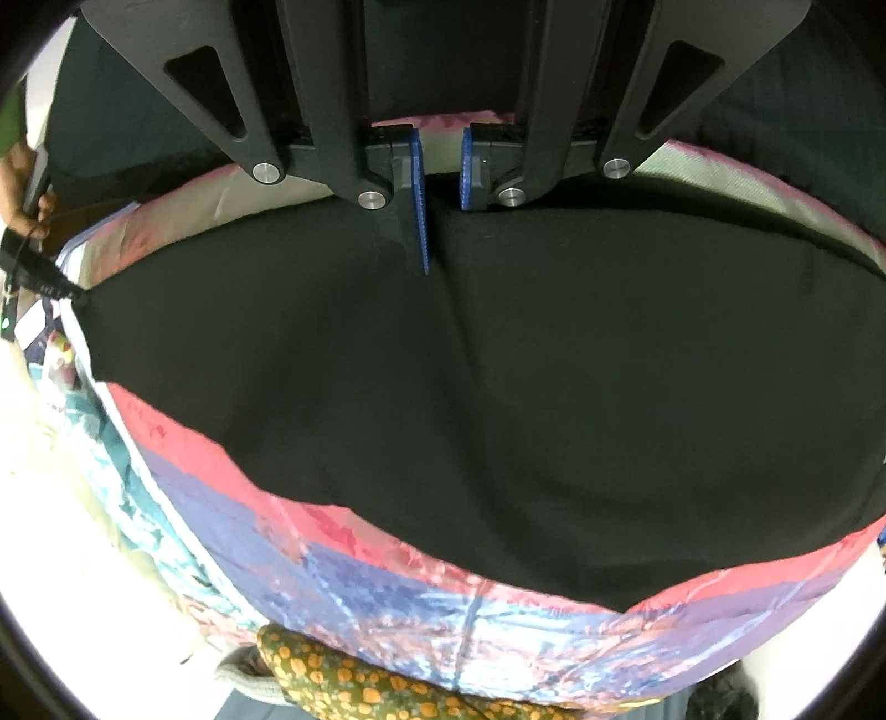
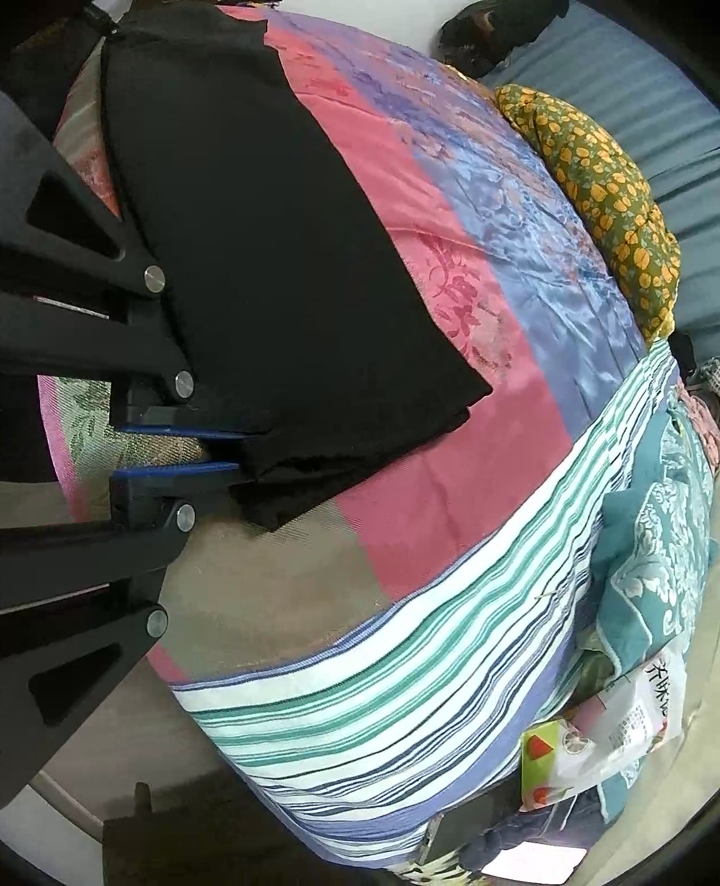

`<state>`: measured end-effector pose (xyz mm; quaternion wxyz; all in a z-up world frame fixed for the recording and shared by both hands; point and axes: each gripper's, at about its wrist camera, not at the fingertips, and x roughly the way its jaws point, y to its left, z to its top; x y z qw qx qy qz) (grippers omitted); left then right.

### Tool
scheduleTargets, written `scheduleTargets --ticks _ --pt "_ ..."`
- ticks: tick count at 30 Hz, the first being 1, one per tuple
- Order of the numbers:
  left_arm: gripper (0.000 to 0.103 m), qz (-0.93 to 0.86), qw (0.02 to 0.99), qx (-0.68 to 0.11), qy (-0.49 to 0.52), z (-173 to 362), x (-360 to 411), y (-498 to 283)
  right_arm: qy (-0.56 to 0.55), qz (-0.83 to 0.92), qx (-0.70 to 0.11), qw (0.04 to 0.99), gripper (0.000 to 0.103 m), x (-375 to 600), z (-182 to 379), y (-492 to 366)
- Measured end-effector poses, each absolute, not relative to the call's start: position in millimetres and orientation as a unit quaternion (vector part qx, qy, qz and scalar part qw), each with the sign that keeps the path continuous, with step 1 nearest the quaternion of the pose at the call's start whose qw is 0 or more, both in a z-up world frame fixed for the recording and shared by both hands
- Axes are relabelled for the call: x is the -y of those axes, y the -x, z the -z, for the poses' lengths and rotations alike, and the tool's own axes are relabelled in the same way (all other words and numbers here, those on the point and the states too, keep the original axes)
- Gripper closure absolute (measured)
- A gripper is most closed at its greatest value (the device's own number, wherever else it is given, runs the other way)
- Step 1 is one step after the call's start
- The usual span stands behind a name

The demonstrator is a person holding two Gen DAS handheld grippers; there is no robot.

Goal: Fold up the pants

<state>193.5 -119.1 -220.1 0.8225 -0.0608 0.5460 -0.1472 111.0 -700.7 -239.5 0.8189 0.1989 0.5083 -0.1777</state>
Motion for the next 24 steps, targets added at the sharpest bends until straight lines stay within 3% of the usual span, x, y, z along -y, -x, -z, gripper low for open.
scheduleTargets --ticks 6,9,10,11,12,14,18,21,24 --pt "0.095 0.144 0.82 -0.552 0.039 223.4 124.8 -192.2 -0.201 0.182 -0.51 0.816 0.095 700.8 242.9 -110.5" --pt "0.075 0.14 0.813 -0.565 0.032 217.6 116.5 -188.0 -0.198 0.186 -0.508 0.817 0.095 698.1 242.5 -109.0" --pt "0.056 0.133 0.808 -0.574 0.034 212.7 106.4 -181.6 -0.197 0.186 -0.506 0.819 0.092 697.3 241.4 -107.9" --pt "0.049 0.133 0.805 -0.576 0.042 207.5 94.7 -174.2 -0.2 0.185 -0.505 0.819 0.087 698.6 241.6 -106.8" --pt "0.049 0.135 0.804 -0.576 0.051 203.0 84.6 -168.3 -0.204 0.183 -0.504 0.819 0.081 698.6 240.0 -104.8" --pt "0.049 0.137 0.807 -0.57 0.074 188.7 56.8 -157.1 -0.205 0.188 -0.494 0.824 0.042 698.1 232.2 -96.6" --pt "0.049 0.09 0.858 -0.503 0.046 161.7 18.3 -172.5 -0.168 0.212 -0.461 0.845 0.039 680.5 201.7 -79.9" --pt "0.054 0.082 0.876 -0.475 0.014 169.7 19.1 -200.3 -0.135 0.189 -0.437 0.869 0.039 648.3 173.9 -88.4" --pt "0.095 0.11 0.854 -0.504 -0.073 206.8 44.1 -211.4 -0.125 0.133 -0.422 0.888 0.039 600.6 156.5 -113.5"
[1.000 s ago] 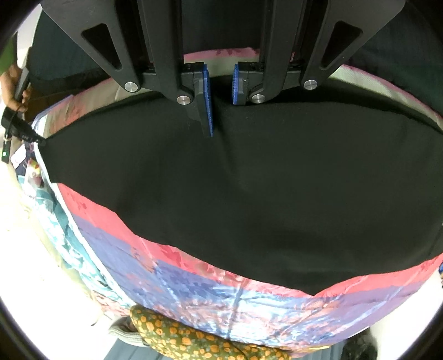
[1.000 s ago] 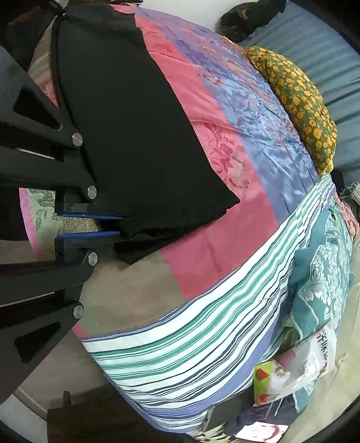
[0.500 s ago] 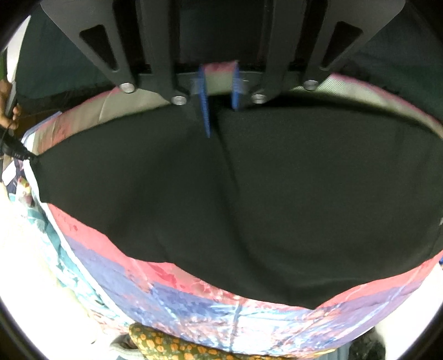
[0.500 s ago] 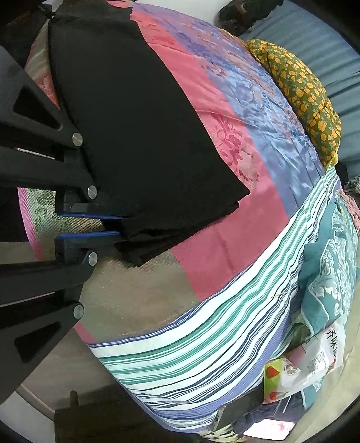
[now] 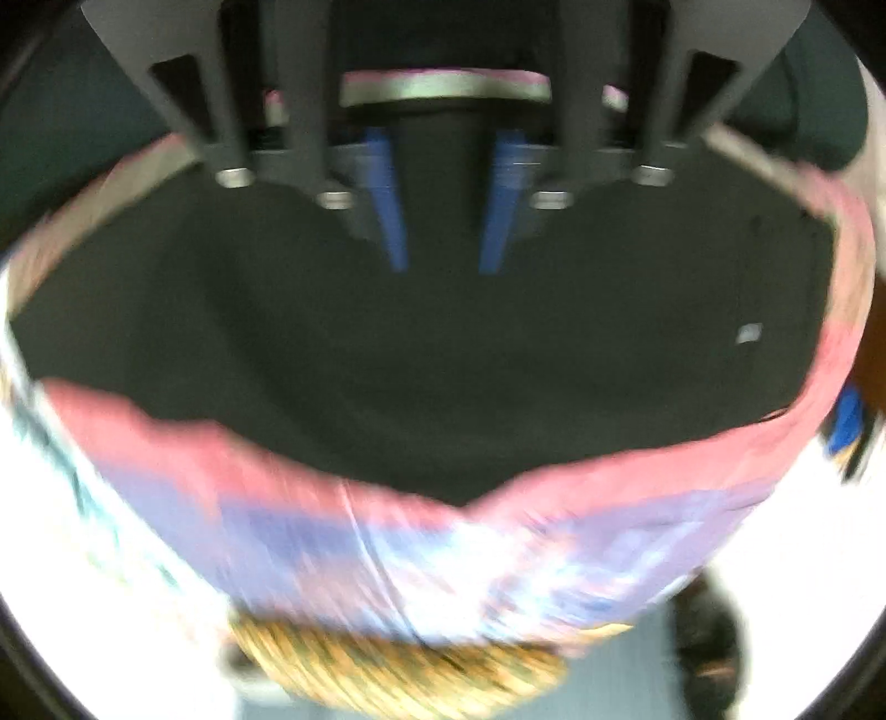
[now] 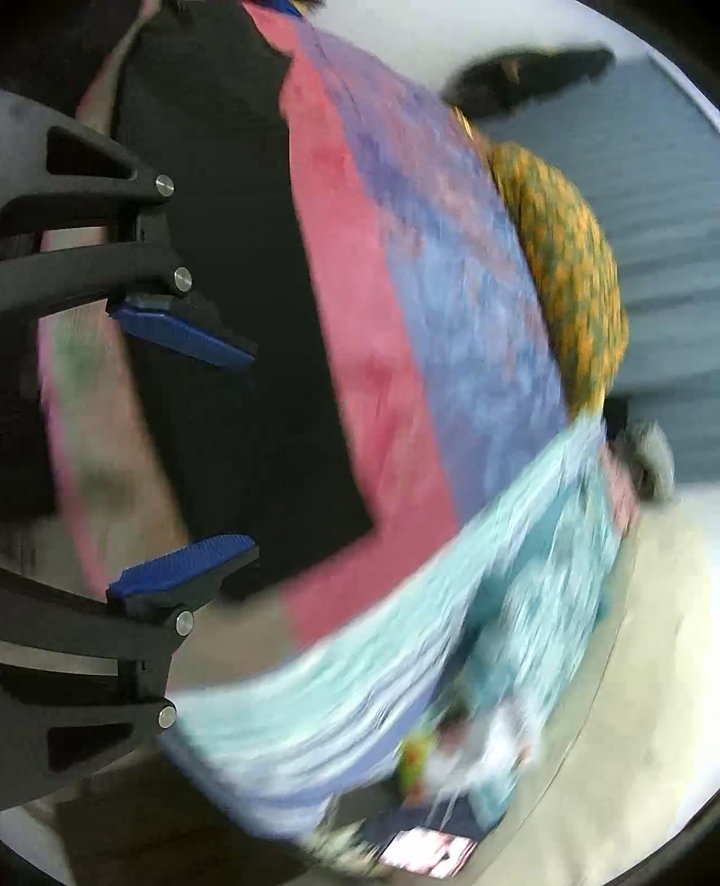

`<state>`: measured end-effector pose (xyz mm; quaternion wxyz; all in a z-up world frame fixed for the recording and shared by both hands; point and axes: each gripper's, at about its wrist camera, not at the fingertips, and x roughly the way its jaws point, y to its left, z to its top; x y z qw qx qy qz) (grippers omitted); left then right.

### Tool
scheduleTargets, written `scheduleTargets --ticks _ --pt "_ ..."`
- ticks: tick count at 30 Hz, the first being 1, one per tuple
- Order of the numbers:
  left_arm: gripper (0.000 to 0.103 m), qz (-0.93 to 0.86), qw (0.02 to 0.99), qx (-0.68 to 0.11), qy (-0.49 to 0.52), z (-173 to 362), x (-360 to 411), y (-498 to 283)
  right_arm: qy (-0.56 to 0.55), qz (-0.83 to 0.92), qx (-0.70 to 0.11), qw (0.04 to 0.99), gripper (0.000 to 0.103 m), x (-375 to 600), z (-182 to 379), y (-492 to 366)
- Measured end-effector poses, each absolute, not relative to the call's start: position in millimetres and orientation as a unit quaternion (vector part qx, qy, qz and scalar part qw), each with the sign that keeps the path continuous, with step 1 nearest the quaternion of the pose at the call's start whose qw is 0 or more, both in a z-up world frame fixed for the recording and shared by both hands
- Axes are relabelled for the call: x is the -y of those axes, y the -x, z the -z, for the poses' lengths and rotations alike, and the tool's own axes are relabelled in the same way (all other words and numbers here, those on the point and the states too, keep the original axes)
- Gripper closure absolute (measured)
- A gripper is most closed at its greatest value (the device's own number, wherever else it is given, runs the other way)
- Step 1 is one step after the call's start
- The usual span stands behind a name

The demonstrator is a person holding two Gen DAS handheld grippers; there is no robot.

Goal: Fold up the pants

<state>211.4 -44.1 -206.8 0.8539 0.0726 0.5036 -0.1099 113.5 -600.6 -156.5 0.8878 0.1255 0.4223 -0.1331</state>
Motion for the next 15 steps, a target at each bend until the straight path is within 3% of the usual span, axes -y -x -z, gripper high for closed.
scheduleTargets --ticks 5,11,12,13,14,15 --pt "0.1 0.097 0.836 -0.53 -0.106 225.1 33.9 -180.4 -0.137 0.032 -0.432 0.891 0.039 504.3 176.0 -158.1" --pt "0.098 0.083 0.826 -0.55 -0.086 222.2 10.3 -163.7 -0.108 -0.006 -0.504 0.857 0.038 415.1 254.4 -180.3" --pt "0.094 0.084 0.831 -0.545 -0.078 217.4 8.4 -163.2 -0.089 0.007 -0.482 0.872 0.037 408.0 254.0 -173.3" --pt "0.074 0.09 0.843 -0.527 -0.06 204.7 4.4 -161.6 -0.078 0.012 -0.484 0.871 0.036 404.1 253.8 -172.4" --pt "0.045 0.092 0.855 -0.508 -0.045 193.7 -0.1 -164.0 -0.073 0.011 -0.488 0.87 0.035 403.0 253.4 -172.7" --pt "0.033 0.087 0.865 -0.492 -0.036 185.4 -3.7 -170.1 -0.073 0.008 -0.488 0.87 0.035 403.9 254.3 -172.3"
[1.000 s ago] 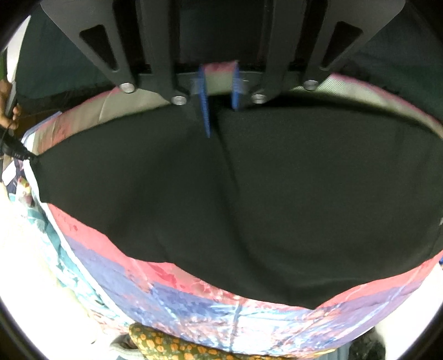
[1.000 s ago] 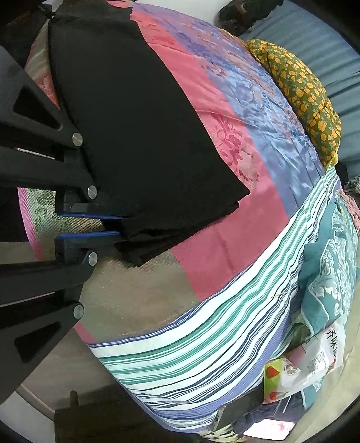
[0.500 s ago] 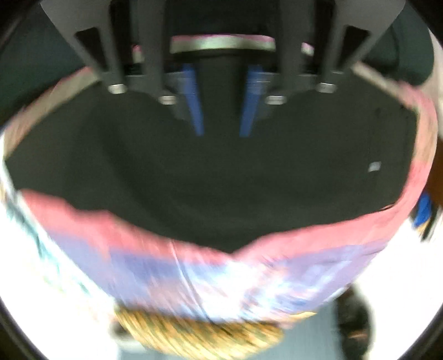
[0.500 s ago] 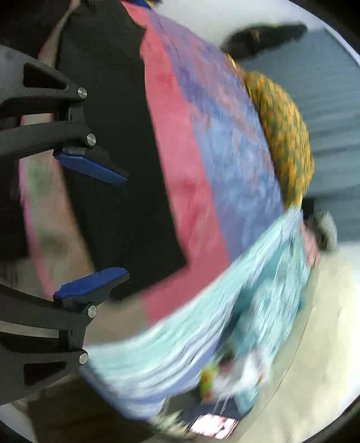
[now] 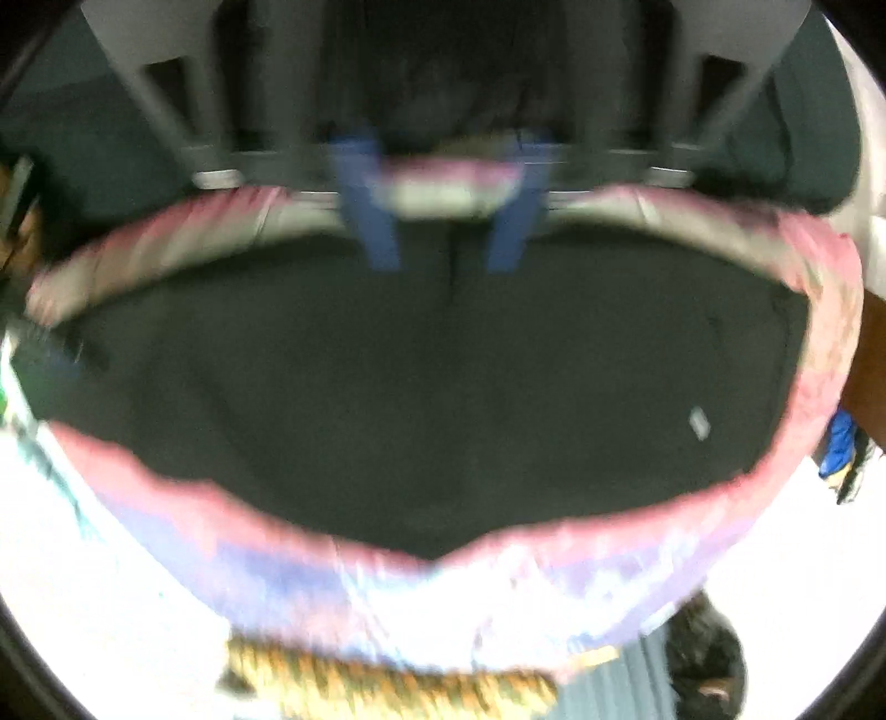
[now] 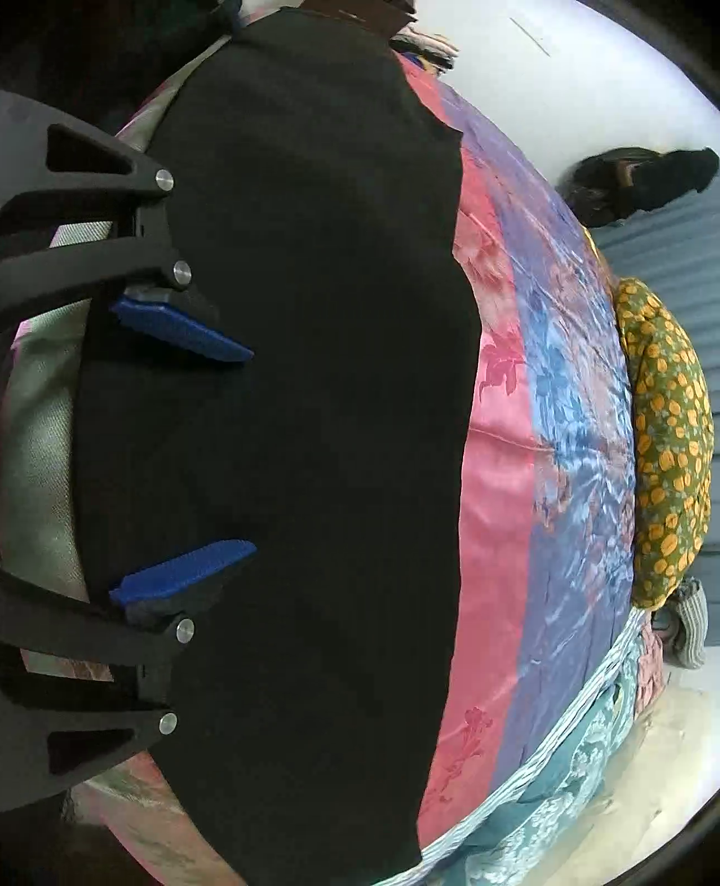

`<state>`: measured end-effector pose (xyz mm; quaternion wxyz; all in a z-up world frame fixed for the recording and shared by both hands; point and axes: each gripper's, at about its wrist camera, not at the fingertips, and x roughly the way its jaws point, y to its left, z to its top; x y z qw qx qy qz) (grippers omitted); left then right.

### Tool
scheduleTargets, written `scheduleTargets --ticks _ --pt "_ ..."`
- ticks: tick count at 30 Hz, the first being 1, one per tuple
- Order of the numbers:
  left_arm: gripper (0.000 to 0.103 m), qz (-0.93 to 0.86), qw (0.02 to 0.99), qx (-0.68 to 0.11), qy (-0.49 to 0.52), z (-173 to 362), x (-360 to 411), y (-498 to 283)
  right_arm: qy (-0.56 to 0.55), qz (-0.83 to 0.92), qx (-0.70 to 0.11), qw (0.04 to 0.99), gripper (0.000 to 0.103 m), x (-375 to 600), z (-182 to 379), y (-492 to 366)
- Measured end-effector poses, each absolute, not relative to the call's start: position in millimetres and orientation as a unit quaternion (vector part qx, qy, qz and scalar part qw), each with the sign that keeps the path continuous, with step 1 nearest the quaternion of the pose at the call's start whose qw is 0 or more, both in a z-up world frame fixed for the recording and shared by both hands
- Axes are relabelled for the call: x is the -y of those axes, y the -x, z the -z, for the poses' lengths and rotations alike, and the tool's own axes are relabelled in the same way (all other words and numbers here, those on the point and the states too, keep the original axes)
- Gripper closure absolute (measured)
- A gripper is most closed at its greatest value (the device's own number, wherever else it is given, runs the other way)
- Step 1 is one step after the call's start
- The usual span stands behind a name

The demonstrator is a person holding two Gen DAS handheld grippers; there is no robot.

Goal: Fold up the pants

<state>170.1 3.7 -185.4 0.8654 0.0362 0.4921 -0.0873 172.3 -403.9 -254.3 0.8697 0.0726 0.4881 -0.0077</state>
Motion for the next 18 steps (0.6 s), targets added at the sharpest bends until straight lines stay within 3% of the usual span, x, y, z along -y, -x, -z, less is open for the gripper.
scheduleTargets --ticks 1,6,7,8,10,13,16,17,18 --pt "0.018 0.077 0.879 -0.47 -0.027 175.3 -9.2 -177.2 -0.076 0.004 -0.486 0.871 0.034 405.7 255.8 -171.6" --pt "0.019 0.008 0.891 -0.454 -0.012 176.4 -37.6 -253.3 -0.073 0.001 -0.474 0.877 0.025 404.2 260.5 -170.2" --pt "0.03 -0.031 0.88 -0.475 -0.015 193.9 -49.7 -269.0 -0.069 0.002 -0.474 0.878 0.022 401.5 260.9 -171.7" --pt "0.065 -0.07 0.861 -0.504 -0.025 214.8 -60.5 -276.1 -0.063 0.002 -0.474 0.878 0.02 399.2 261.9 -172.3" --pt "0.093 -0.115 0.851 -0.512 -0.027 233.2 -74.9 -271.7 -0.061 0.0 -0.474 0.878 0.017 395.4 259.6 -172.3" --pt "0.09 -0.14 0.865 -0.476 -0.076 232.6 -66.0 -246.4 -0.058 0.0 -0.472 0.88 0.016 394.0 260.2 -171.6" --pt "0.059 -0.154 0.864 -0.473 -0.072 229.0 -65.8 -238.0 -0.054 -0.004 -0.47 0.881 0.012 392.3 261.9 -172.2" --pt "0.039 -0.151 0.866 -0.476 -0.04 223.3 -71.7 -234.3 -0.05 -0.005 -0.47 0.881 0.01 391.0 262.4 -172.3" --pt "0.029 -0.143 0.868 -0.476 -0.015 218.8 -79.4 -237.2 -0.046 -0.005 -0.47 0.882 0.009 389.8 263.0 -172.6"
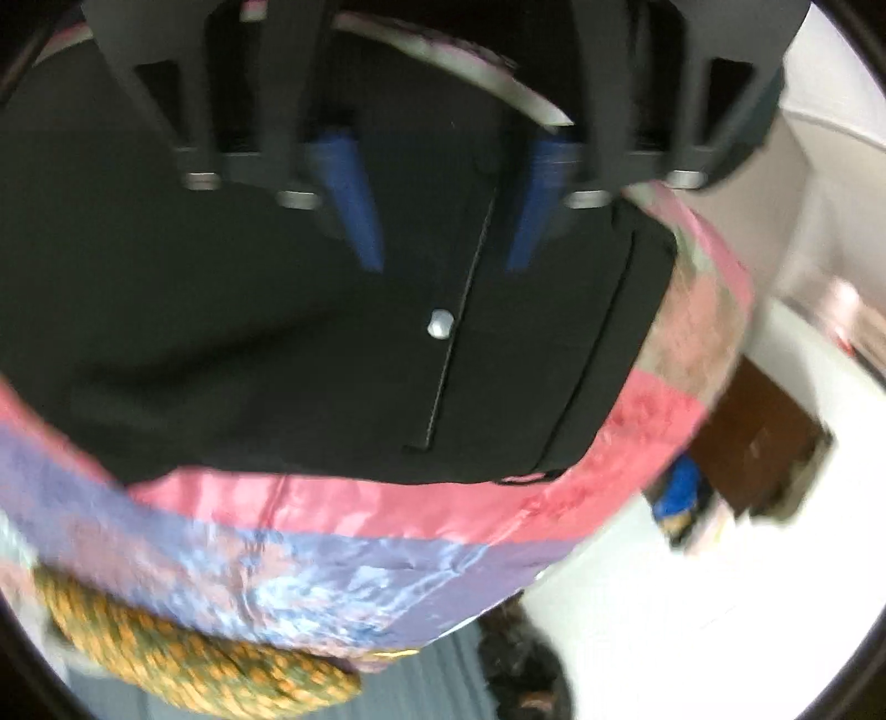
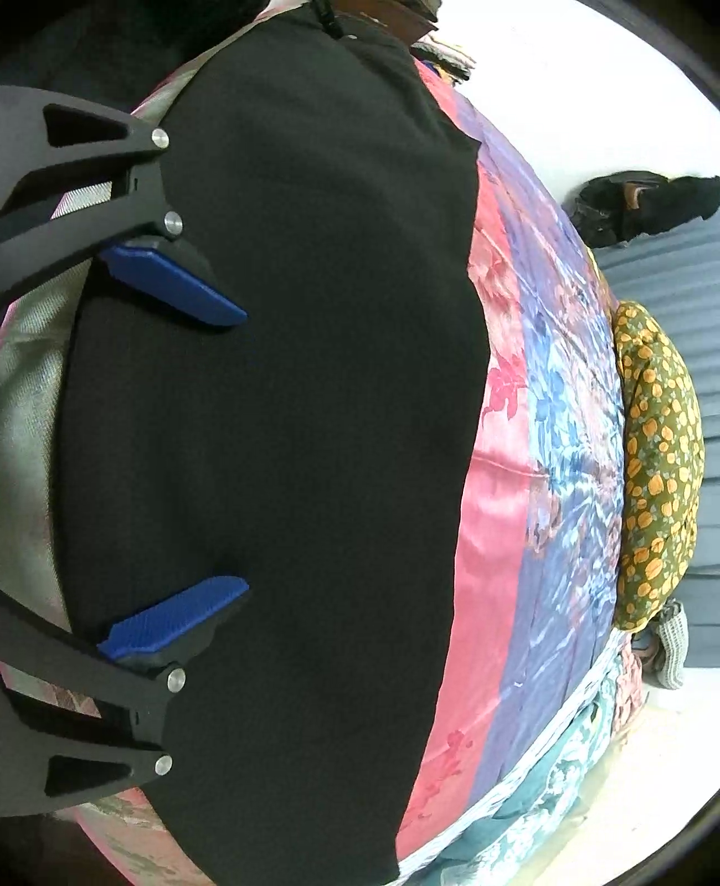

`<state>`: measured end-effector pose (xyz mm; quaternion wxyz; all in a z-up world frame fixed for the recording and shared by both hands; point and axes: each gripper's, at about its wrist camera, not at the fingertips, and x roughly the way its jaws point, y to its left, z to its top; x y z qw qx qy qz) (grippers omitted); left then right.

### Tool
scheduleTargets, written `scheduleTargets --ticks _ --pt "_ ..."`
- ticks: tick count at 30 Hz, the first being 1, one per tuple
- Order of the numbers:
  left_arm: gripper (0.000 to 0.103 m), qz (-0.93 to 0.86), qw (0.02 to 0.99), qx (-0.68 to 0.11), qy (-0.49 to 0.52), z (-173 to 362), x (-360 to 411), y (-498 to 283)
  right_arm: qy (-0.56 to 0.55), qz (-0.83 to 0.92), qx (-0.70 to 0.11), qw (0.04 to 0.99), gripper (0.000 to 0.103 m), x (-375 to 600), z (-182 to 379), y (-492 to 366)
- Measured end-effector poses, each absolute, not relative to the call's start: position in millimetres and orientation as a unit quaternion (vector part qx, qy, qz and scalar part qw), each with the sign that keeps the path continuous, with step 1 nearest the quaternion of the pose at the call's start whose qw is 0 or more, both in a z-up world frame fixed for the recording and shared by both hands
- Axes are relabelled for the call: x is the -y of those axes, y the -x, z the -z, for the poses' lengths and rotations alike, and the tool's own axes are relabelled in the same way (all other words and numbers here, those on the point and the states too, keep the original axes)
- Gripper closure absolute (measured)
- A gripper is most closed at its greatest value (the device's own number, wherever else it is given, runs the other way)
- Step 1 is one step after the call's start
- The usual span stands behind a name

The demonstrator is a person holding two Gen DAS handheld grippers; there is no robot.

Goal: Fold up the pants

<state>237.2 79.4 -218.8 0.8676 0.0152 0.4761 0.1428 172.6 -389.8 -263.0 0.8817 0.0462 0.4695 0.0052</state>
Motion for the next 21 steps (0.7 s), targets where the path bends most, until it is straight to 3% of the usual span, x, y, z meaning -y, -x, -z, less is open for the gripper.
scheduleTargets --ticks 1,2,11,16,21 --pt "0.019 -0.129 0.873 -0.469 0.018 211.9 -83.0 -233.7 -0.044 -0.005 -0.47 0.882 0.008 389.4 263.4 -173.3" --pt "0.017 -0.11 0.883 -0.453 0.048 203.0 -82.1 -225.6 -0.044 -0.005 -0.47 0.882 0.007 389.0 263.6 -174.1" --pt "0.01 0.001 0.898 -0.44 -0.02 193.3 12.1 -230.4 -0.043 -0.007 -0.47 0.882 0.002 387.1 264.3 -175.5" --pt "0.009 0.008 0.871 -0.49 -0.042 228.7 28.3 -230.9 -0.043 -0.011 -0.468 0.883 0.002 386.4 265.1 -175.4" --pt "0.004 0.009 0.872 -0.488 -0.043 234.7 25.4 -222.7 -0.043 -0.016 -0.467 0.883 0.001 386.6 265.9 -174.0"
